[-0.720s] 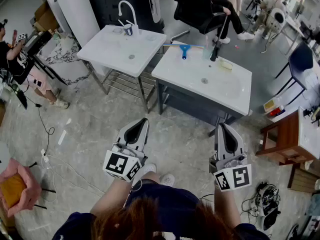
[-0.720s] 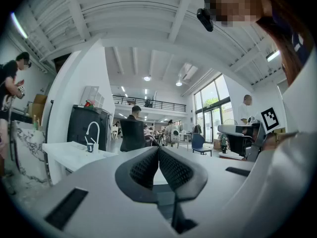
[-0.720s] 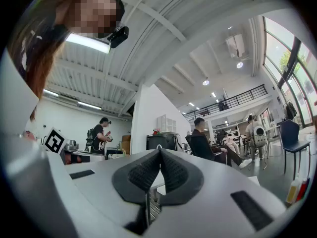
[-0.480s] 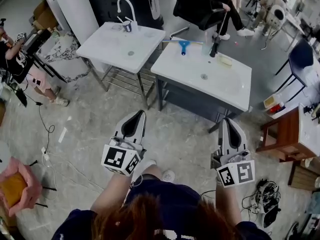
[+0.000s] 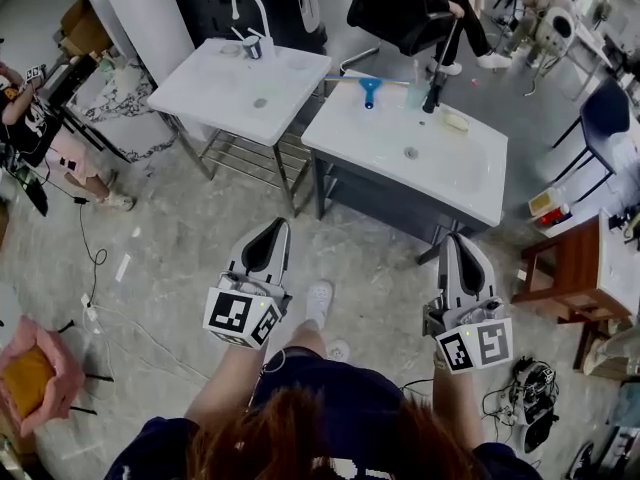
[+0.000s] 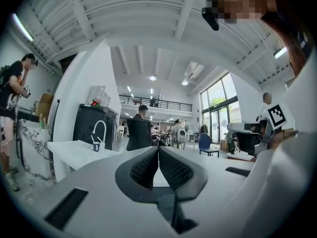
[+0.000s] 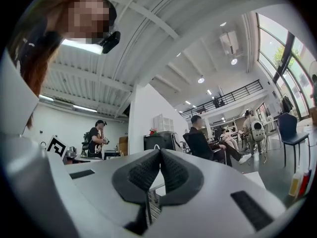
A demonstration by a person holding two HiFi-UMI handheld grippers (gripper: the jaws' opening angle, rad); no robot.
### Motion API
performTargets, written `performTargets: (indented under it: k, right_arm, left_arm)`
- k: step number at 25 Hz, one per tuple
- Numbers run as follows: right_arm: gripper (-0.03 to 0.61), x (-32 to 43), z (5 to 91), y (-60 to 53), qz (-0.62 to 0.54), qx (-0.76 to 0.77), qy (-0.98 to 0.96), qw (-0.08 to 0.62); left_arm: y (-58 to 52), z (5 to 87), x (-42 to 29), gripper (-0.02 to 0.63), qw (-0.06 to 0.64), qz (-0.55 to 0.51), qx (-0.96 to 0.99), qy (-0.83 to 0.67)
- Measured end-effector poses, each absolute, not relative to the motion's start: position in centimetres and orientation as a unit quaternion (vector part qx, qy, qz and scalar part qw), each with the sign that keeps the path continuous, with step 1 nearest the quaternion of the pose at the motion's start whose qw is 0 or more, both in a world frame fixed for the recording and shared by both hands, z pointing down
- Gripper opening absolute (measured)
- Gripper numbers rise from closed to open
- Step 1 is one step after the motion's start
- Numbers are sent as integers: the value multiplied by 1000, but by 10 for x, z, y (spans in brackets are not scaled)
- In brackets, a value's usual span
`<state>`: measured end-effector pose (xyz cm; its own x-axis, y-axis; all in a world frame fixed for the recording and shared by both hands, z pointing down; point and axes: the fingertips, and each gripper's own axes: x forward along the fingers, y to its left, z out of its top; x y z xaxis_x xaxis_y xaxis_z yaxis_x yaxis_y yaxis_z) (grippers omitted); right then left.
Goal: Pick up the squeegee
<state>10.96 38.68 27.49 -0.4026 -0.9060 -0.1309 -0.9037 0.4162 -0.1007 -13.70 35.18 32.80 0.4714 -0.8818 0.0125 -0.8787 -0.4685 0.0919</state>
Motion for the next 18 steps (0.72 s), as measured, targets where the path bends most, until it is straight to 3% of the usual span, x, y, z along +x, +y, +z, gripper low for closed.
performTargets:
  k: [13, 15, 18]
  right_arm:
    - [17, 85, 264, 254, 11, -568, 819, 78]
    - [56, 80, 264, 234, 8, -571, 817, 77]
    - [116, 73, 266, 206, 3, -576, 814, 77]
  left_arm:
    - [206, 309, -156, 22, 21, -42, 872, -487]
    - [183, 305, -160, 27, 17, -42, 873, -486]
    - [151, 306, -164, 137, 22, -39, 878, -476]
